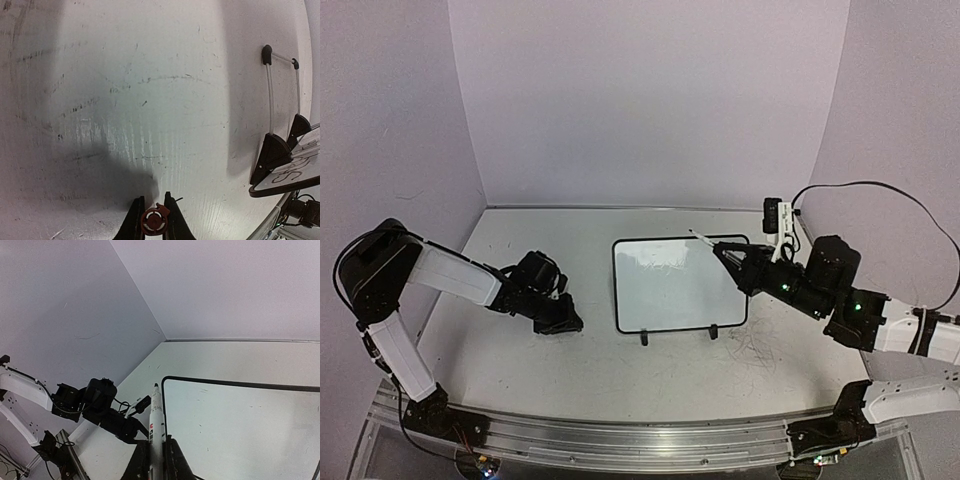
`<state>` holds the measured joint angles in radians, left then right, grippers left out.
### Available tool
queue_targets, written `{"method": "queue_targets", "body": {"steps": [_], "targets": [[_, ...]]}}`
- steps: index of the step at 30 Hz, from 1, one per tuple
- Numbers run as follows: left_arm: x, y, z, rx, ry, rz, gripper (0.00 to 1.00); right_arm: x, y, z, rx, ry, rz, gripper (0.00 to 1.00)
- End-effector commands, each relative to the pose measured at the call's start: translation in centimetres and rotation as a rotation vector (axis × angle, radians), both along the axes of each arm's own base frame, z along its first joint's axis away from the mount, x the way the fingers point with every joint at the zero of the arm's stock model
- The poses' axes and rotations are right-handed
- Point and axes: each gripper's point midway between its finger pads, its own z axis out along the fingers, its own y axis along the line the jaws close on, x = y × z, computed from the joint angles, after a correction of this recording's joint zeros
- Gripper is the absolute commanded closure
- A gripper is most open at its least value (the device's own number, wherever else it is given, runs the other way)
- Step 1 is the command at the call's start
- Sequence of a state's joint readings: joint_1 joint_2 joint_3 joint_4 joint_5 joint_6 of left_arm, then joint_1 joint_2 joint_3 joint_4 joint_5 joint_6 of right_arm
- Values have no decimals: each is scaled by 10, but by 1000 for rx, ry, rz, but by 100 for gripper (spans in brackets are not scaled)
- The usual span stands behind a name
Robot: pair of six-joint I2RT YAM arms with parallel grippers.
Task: Write a sentence on the whiteboard
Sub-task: Place the pen cap at the center of the board, then hold the whiteboard on the whiteboard stand.
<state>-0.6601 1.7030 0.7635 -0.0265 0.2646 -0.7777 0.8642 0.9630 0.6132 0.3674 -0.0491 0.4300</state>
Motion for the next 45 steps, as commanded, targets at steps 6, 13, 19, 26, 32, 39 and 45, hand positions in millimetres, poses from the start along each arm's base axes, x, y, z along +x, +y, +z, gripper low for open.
{"method": "queue_targets", "body": {"steps": [6,13,19,26,32,39,45], "targets": [[2,16,-13,67,-28,28,79,11,-9,16,-6,-58,-79,100],[6,27,-1,113,-81,45,53,11,-21,13,-23,-55,-125,100],[17,21,35,36,-130,25,40,16,-28,-3,-143,-36,-162,100],[42,32,113,-101,-304,-14,22,22,-23,-19,-273,-19,-158,100],[49,6,188,-234,-513,-205,19,26,8,-34,-332,13,-91,100],[54,-40,219,-421,-582,-448,23,19,54,-33,-375,-30,-26,100],[87,-53,221,-470,-530,-448,34,20,71,-38,-395,-36,-21,100]]}}
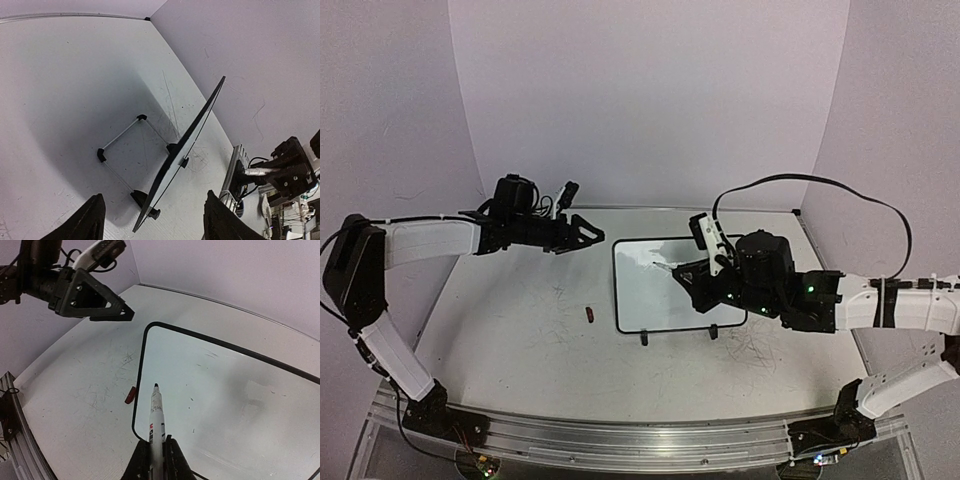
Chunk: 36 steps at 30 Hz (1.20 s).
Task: Write a sentence on the whiteboard
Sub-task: Hold the whiteboard on the whiteboard stand.
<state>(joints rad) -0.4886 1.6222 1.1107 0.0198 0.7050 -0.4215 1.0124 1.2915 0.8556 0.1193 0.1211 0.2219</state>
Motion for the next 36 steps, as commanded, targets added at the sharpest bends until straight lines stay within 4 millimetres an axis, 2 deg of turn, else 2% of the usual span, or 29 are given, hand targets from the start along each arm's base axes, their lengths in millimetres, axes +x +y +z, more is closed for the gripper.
{"method": "queue_targets", "body": {"steps": [1,6,12,16,22,28,32,36], "targets": [[14,-13,25,-78,-34,-89,34,12,5,23,29,-64,-49,100],[13,-22,20,-96,-23,-159,34,18,0,17,-4,-94,-85,100],[-9,-29,12,-149,-9,-266,38,20,20,17,-6,-110,-29,100],[-15,-34,7,-143,-13,-278,45,27,35,11,-25,-108,-18,100],[-21,-45,-14,-132,38,-312,57,33,53,9,-15,-109,-6,100],[-15,-46,-22,-116,39,-294,68,36,63,1,-22,-108,-2,100],[-14,-45,-24,-109,35,-281,67,37,63,4,-16,-118,-12,100],[-11,-45,-27,-98,36,-266,61,36,60,8,-10,-128,-11,100]]}}
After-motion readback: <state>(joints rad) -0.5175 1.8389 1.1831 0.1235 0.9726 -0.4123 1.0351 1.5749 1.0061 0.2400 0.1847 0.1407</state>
